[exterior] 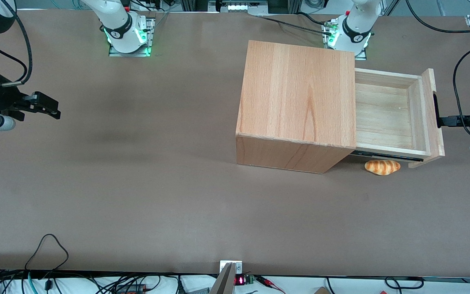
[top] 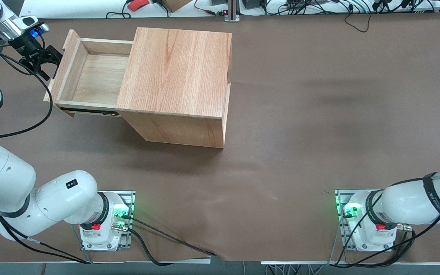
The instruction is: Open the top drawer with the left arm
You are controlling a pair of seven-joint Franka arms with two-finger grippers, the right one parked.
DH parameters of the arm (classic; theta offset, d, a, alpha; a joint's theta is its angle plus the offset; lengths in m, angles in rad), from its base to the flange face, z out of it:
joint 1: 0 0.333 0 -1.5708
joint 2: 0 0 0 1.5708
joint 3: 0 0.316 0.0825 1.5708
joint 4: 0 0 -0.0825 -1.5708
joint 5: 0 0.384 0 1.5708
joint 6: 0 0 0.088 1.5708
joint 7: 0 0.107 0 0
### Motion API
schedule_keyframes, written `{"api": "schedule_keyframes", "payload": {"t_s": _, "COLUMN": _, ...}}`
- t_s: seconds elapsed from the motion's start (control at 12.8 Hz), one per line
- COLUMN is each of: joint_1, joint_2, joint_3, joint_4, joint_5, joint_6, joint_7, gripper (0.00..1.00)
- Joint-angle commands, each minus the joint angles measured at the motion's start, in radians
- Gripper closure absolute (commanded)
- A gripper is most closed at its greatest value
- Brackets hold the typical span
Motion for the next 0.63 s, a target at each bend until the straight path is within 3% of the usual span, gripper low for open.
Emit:
{"api": "schedule_keyframes", "payload": {"t_s": 0.0, "joint_1": 0.012, "joint_2": 0.043, "joint_3": 0.014, "joint_4": 0.12, "joint_5": 0.039, "joint_6": -0.027, "joint_7": 0.024, "gripper": 0.0}}
{"api": "schedule_keyframes", "payload": {"t_s": 0.55, "joint_1": 0.0, "joint_2": 0.032, "joint_3": -0.05, "joint_4": 0.23, "joint_5": 0.034, "joint_6": -0.183, "joint_7": 0.021, "gripper": 0.0}}
